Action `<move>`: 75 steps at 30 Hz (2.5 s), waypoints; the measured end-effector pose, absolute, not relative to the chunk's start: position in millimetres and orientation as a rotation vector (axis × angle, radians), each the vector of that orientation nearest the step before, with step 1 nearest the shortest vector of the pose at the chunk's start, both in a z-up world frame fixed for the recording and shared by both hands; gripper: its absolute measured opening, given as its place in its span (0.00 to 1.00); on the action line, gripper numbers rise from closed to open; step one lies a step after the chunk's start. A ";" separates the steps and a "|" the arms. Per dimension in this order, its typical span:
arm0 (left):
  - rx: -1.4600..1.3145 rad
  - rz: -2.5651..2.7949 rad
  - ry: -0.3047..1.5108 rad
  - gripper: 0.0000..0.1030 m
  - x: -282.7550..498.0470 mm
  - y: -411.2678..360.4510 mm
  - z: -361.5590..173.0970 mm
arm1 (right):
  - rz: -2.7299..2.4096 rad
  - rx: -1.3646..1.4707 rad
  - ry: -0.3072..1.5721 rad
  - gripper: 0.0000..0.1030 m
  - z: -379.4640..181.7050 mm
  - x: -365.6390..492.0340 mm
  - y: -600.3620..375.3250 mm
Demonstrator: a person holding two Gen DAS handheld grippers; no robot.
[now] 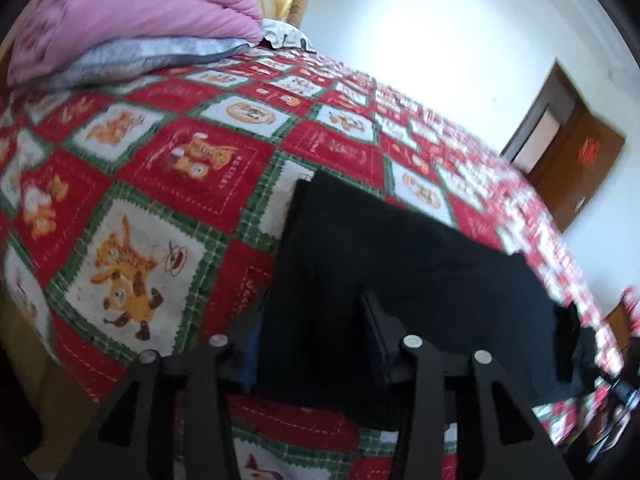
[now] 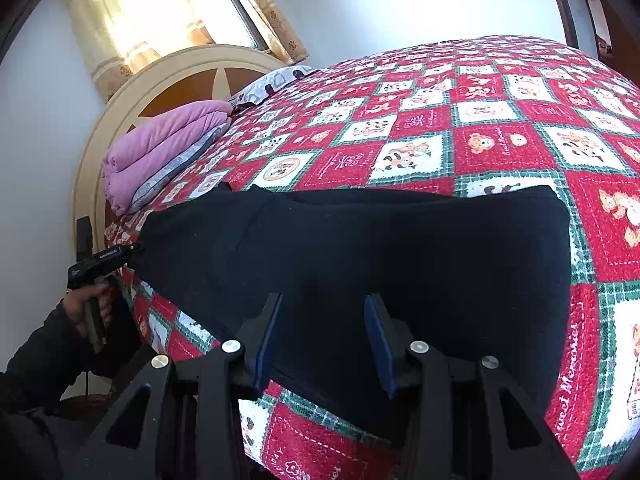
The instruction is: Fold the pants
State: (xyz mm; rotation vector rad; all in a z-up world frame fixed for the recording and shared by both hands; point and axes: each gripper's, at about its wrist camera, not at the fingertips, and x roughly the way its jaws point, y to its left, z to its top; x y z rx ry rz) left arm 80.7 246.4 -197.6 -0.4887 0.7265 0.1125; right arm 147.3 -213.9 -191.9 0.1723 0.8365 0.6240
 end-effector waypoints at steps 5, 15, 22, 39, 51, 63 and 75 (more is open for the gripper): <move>-0.463 0.077 0.738 0.31 82.4 244.7 -194.4 | 0.620 0.163 0.842 0.42 -193.2 147.6 -212.1; -0.521 0.019 0.682 0.23 76.4 244.8 -171.8 | 0.612 0.169 0.825 0.42 -190.6 146.9 -214.5; -0.644 -0.057 0.615 0.22 68.9 244.0 -155.8 | 0.583 0.163 0.825 0.42 -190.7 148.5 -216.6; -0.427 -0.208 0.571 0.22 83.8 145.1 -87.7 | 0.584 0.175 0.769 0.42 -179.1 141.4 -218.0; -0.232 -0.192 0.645 0.22 100.2 85.6 -84.3 | 0.578 0.199 0.742 0.42 -173.5 140.0 -224.7; -0.092 -0.220 0.671 0.22 113.2 30.5 -78.9 | 0.577 0.219 0.719 0.42 -169.1 139.4 -229.5; -0.019 -0.297 0.695 0.22 124.4 -21.6 -71.9 | 0.561 0.245 0.698 0.42 -165.9 140.9 -239.3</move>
